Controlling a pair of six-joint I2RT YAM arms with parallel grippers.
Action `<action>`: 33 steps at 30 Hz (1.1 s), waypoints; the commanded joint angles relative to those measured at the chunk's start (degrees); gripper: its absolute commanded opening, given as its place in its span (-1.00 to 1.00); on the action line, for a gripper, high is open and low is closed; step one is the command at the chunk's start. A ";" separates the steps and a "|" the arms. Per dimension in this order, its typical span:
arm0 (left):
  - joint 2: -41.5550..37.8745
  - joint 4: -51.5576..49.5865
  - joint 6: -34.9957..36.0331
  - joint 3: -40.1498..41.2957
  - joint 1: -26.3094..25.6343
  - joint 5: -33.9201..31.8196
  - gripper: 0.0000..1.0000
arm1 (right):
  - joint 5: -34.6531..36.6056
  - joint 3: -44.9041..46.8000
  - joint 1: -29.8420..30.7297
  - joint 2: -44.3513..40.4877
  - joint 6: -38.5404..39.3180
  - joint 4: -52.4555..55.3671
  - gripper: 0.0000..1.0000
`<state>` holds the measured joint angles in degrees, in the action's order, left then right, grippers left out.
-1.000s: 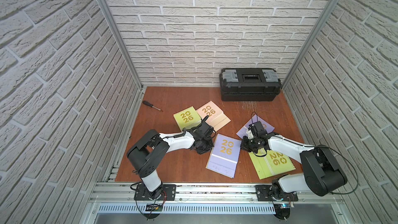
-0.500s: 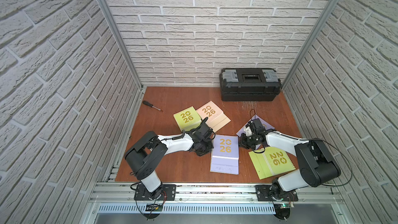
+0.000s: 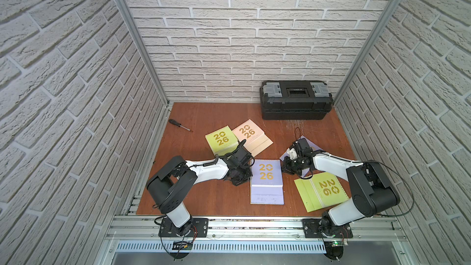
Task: Stack the calendars
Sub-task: Adjust the calendars at the calendar, then pick up the calendar at the center of the board.
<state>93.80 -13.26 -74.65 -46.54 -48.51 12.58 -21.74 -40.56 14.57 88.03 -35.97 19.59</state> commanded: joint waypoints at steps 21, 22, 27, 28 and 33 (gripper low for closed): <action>-20.54 -21.31 12.33 4.44 21.70 -3.63 -1.00 | 9.05 -17.13 8.04 -3.03 2.37 13.65 -0.70; -21.16 -21.61 13.02 4.86 23.10 -3.24 -1.00 | 9.38 -18.20 9.25 -2.05 1.92 13.58 -0.67; -23.42 -22.24 15.83 5.98 28.98 -1.21 -1.00 | 10.42 -23.09 13.95 2.47 0.36 13.30 -0.57; -23.50 -22.33 16.46 5.94 30.10 -0.88 -1.00 | 10.43 -23.99 14.57 3.52 0.04 13.05 -0.56; -22.33 -21.78 19.37 5.60 34.75 1.14 -1.00 | 10.15 -28.49 17.12 7.63 -0.86 12.92 -0.48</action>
<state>71.20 -34.20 -58.15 -41.39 -15.40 11.94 -12.21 -66.50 30.68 94.76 -35.64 32.84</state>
